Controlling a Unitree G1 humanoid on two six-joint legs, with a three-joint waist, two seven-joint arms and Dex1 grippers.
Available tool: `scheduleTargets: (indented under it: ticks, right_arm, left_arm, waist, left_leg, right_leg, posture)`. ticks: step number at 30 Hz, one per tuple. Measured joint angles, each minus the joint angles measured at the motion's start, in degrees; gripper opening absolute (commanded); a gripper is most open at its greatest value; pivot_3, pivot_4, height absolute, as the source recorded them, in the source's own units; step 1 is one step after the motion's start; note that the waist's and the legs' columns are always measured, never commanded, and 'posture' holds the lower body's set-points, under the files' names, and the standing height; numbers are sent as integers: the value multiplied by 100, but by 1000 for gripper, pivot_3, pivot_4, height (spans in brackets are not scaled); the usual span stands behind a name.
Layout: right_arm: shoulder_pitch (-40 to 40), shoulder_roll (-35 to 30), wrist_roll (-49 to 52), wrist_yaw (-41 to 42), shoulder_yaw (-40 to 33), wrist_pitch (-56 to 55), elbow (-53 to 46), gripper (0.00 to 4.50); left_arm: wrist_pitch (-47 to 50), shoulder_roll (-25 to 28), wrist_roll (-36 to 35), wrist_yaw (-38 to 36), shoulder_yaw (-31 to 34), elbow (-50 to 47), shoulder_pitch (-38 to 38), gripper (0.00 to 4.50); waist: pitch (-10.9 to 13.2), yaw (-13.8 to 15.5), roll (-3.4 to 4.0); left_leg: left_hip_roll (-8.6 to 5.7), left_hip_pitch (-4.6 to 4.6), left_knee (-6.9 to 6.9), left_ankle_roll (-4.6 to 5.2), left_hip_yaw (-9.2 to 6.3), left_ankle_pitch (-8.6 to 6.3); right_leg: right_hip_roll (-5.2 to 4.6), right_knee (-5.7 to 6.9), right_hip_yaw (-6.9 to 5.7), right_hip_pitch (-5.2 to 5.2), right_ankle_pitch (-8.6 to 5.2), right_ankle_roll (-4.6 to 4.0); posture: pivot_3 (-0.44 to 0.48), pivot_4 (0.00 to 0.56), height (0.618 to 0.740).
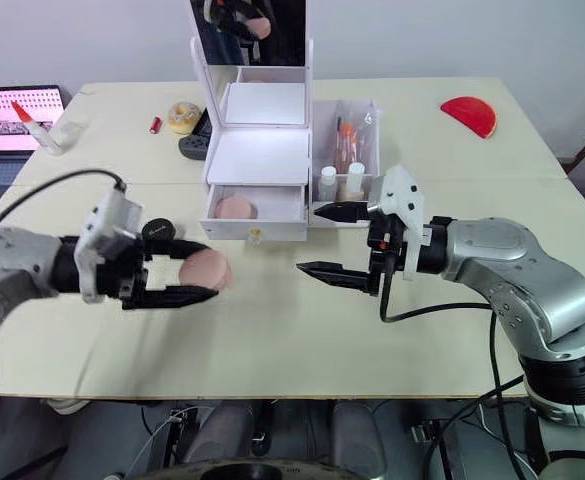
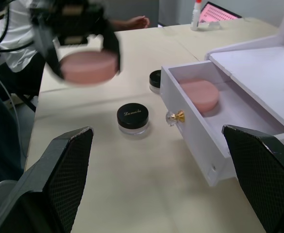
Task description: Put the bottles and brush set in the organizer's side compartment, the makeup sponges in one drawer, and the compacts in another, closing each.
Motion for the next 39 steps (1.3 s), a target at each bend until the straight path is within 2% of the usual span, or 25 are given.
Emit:
scheduleTargets:
  ticks: [3, 6, 12, 15, 21, 30, 39]
  right_arm:
    - [9, 56, -38, -48, 16, -36, 2, 4500]
    - [1, 154, -52, -131, 60, -44, -8, 4500]
    - [66, 165, -54, -271, 25, -42, -57, 4500]
    - [100, 179, -43, -365, 9, -38, -158, 4500]
    - [181, 177, 32, -536, -80, 19, -317, 4500]
    - [259, 173, 231, -676, -281, 161, -451, 4500]
    - [83, 178, 242, -747, -429, 44, -345, 4500]
  left_arm:
    - [16, -246, 116, -46, -336, 788, -1118, 2659]
    - [-88, -542, 554, -298, -958, 1671, -2062, 2659]
    - [-972, -1028, 1573, -1032, -1892, 3104, -2661, 2659]
    - [-1422, -1335, 1985, -1289, -2127, 3641, -2906, 2659]
    - [-1929, -1731, 2453, -1551, -2191, 4207, -2978, 2659]
    - [-2316, -1926, 2915, -1648, -2185, 4464, -2971, 2659]
    - [-2396, -2044, 3082, -1671, -2172, 4582, -2952, 2659]
  waist:
    - [1, -16, -2]
    - [2, -32, -3]
    - [2, -146, -3]
    - [3, -151, -3]
    - [3, -154, -3]
    - [3, -142, -4]
    - [3, -148, -3]
  left_leg:
    - [-6, 1, -1, 2, 3, -1]
    - [-9, 0, -1, 4, 7, -2]
    - [-5, -2, -3, 4, 8, -2]
    - [-3, -2, -3, 5, 8, -2]
    - [1, -3, -2, 5, 8, -2]
    - [0, -3, -1, 5, 7, -2]
    - [0, -3, -1, 5, 7, -2]
  right_leg:
    - [-2, -4, 2, 4, 3, 11]
    - [-1, -3, 3, 1, 4, 14]
    - [10, 5, 7, -8, 3, 14]
    - [11, 4, 10, -9, 3, 14]
    - [10, 9, 15, -13, 2, 15]
    - [8, 16, 15, -14, 1, 17]
    - [8, 24, 16, -17, 0, 19]
  posture:
    - [0, 150, 740]
    - [0, 150, 740]
    - [0, 150, 740]
    - [0, 150, 740]
    - [0, 150, 740]
    - [0, 150, 740]
    - [0, 150, 740]
